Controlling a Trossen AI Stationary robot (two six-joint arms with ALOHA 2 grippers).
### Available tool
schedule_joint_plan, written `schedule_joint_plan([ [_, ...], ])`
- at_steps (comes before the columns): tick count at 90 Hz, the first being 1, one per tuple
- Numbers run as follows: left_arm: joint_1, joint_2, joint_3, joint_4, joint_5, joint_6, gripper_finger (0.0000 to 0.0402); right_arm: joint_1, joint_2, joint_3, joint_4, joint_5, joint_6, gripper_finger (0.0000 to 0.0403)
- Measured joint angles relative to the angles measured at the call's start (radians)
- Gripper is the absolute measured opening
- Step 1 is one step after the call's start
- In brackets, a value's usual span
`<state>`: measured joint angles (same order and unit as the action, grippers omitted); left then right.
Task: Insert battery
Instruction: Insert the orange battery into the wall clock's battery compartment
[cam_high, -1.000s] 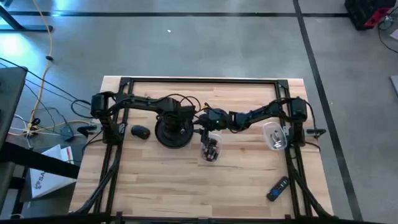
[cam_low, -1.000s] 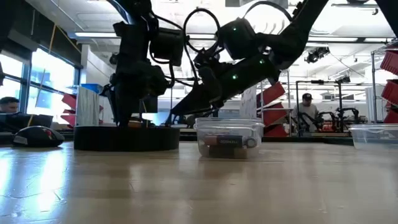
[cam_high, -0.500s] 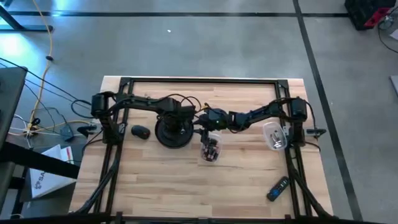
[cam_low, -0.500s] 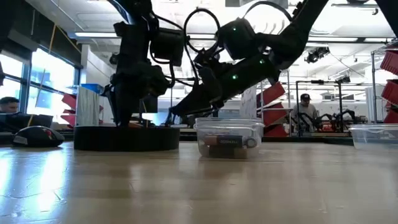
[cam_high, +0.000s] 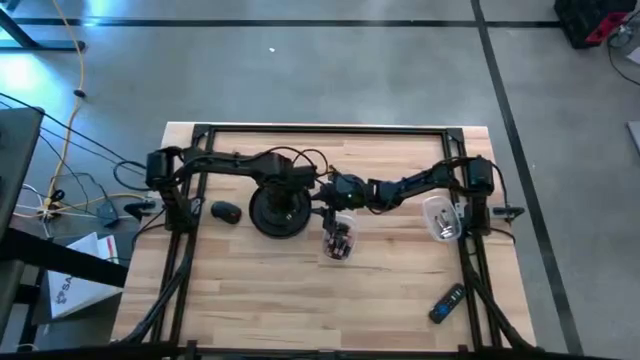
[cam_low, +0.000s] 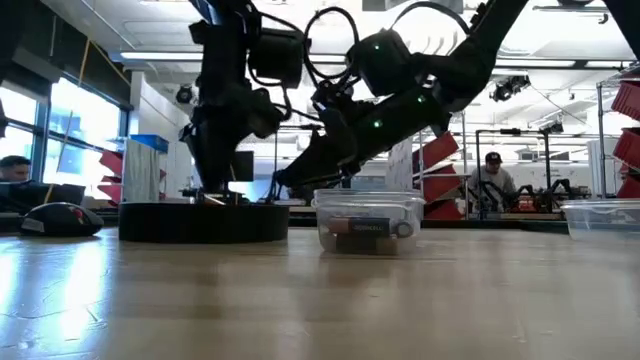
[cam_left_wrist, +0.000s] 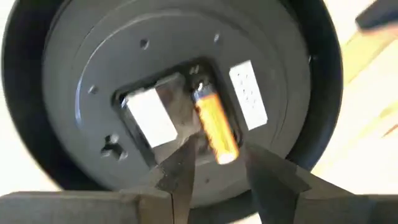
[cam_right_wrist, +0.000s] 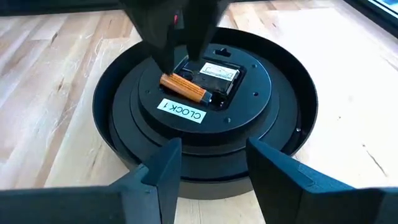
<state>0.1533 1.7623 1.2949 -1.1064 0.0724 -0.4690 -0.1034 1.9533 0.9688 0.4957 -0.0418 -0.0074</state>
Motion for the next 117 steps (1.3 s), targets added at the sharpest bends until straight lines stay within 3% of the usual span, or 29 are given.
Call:
schedule_joint_plan([
  [18, -0.047, -0.049, -0.016, -0.055, 0.006, -0.048, 0.012, 0.001, 0.0, 0.0, -0.005, 0.0, 0.0, 0.0149],
  [58, -0.029, -0.042, -0.104, 0.081, -0.051, -0.095, 0.0077, 0.0, 0.0, 0.0, -0.002, 0.001, 0.008, 0.0149],
  [117, -0.065, -0.032, -0.104, 0.089, -0.057, -0.086, 0.0076, 0.0, 0.0, 0.0, -0.005, 0.003, 0.008, 0.0149],
])
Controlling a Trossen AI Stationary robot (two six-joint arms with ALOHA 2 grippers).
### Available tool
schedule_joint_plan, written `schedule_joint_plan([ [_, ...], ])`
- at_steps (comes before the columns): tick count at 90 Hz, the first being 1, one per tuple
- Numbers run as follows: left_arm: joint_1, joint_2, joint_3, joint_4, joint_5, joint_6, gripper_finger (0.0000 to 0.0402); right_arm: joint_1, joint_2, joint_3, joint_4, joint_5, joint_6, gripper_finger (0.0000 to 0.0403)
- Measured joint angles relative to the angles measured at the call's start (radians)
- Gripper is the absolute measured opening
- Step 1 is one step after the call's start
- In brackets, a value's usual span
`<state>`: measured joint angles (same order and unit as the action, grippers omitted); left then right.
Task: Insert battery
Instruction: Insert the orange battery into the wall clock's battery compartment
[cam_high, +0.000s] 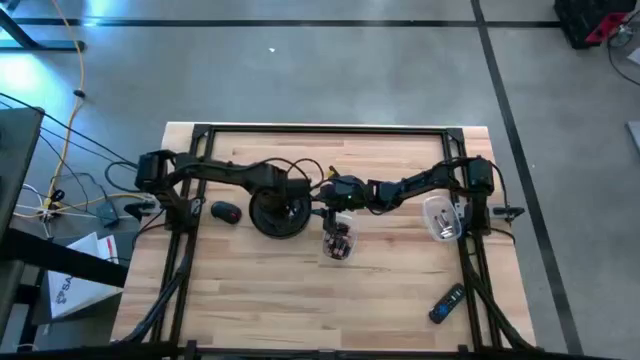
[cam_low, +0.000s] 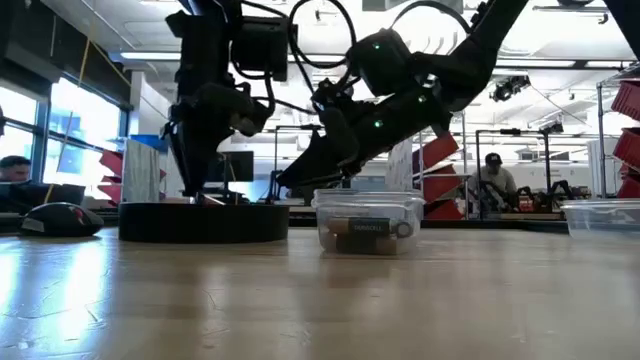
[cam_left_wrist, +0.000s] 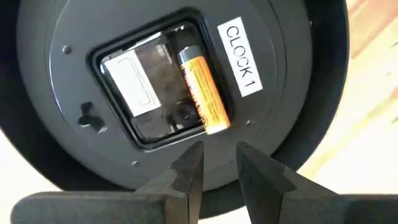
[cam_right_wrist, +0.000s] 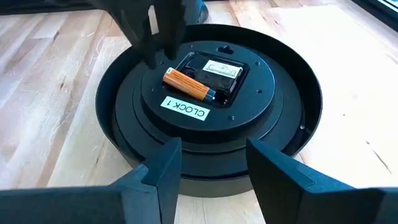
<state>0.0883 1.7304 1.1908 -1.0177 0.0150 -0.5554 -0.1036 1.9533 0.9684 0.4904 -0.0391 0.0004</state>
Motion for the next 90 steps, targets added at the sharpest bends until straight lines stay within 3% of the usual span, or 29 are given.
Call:
schedule_joint_plan([
  [90, 0.003, 0.019, -0.001, 0.046, -0.138, 0.036, 0.0076, 0.0, 0.0, 0.0, 0.0, -0.003, 0.001, 0.0149],
])
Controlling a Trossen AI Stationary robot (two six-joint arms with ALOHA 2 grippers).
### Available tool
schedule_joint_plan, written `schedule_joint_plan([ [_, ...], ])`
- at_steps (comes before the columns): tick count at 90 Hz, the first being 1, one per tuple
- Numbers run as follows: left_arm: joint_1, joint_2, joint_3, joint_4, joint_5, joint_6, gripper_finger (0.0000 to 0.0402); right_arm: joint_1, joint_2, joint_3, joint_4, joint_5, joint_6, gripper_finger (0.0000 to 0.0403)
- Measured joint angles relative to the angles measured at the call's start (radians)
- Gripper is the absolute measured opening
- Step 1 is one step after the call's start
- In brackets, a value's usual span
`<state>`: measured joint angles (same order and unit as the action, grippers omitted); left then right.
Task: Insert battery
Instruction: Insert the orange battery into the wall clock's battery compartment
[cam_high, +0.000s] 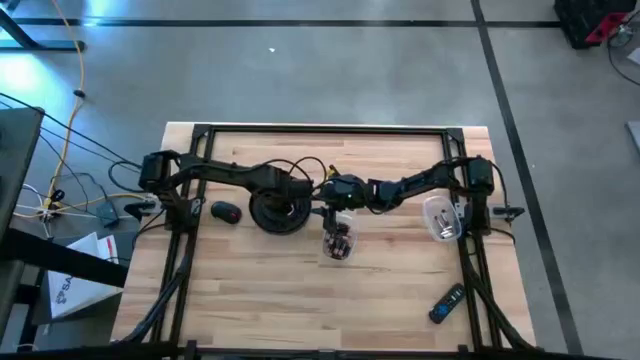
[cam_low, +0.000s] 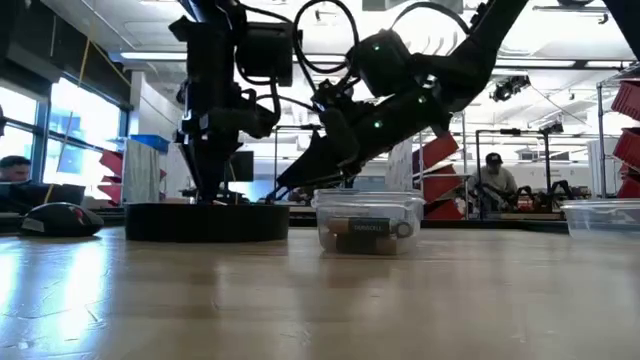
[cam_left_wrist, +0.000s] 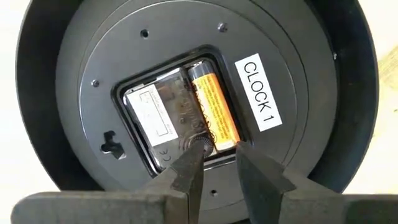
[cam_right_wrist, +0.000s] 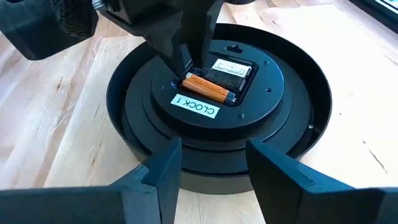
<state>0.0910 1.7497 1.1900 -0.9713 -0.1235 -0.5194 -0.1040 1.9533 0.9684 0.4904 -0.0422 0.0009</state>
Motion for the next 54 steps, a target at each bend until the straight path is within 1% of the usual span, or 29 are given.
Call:
schedule_joint_plan([
  [16, -0.001, 0.0, 0.0, 0.0, 0.031, -0.018, 0.0076, 0.0, 0.0, 0.0, 0.0, 0.0, 0.0, 0.0149],
  [25, -0.003, 0.0, 0.0, 0.007, 0.03, -0.022, 0.007, 0.0, 0.0, 0.0, 0.0, 0.0, 0.0, 0.0149],
  [40, 0.002, 0.0, 0.0, 0.053, 0.025, -0.039, 0.0042, 0.0, 0.0, 0.0, 0.001, 0.0, 0.0, 0.0149],
  [54, 0.009, 0.0, 0.0, 0.048, 0.03, -0.071, 0.0014, 0.0, 0.0, 0.0, 0.0, 0.0, 0.0, 0.0149],
])
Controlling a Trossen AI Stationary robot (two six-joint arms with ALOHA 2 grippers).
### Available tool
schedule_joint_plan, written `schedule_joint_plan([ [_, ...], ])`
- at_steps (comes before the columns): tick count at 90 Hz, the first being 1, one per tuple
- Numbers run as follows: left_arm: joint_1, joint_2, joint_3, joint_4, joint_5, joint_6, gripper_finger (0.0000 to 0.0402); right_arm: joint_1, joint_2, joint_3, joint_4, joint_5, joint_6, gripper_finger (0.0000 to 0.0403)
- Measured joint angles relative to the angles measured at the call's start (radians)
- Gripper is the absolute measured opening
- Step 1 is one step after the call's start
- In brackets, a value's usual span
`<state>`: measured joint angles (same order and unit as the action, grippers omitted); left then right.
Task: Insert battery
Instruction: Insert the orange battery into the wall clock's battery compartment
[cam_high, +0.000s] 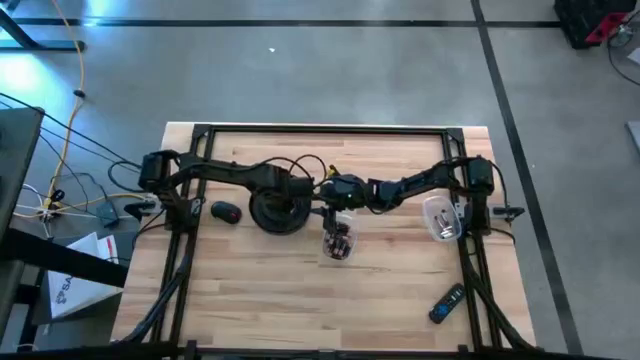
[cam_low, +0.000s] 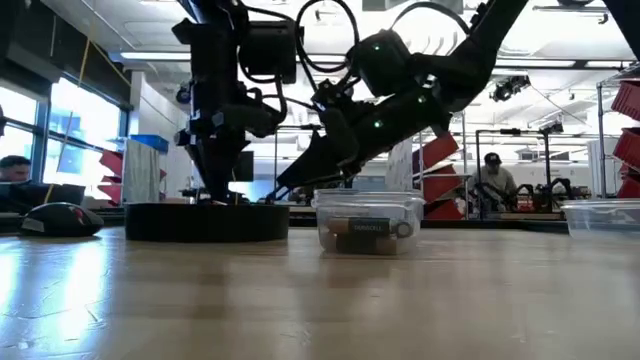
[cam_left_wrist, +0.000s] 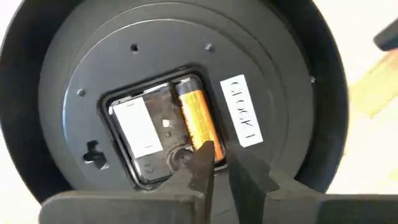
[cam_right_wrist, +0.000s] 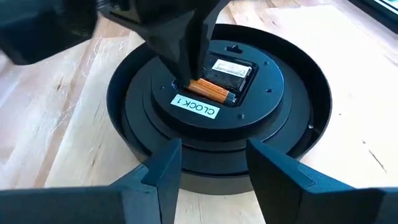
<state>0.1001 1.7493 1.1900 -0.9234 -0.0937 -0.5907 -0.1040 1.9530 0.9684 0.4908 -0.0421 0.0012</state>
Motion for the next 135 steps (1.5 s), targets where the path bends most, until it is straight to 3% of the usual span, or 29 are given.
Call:
schedule_joint_plan([
  [82, 0.004, 0.015, 0.002, -0.006, 0.025, -0.025, 0.0, 0.0, 0.0, 0.0, 0.0, 0.0, 0.0, 0.0149],
  [135, 0.005, 0.017, 0.001, 0.016, -0.093, -0.001, 0.0, 0.0, 0.0, -0.001, 0.0, 0.0, 0.001, 0.0149],
])
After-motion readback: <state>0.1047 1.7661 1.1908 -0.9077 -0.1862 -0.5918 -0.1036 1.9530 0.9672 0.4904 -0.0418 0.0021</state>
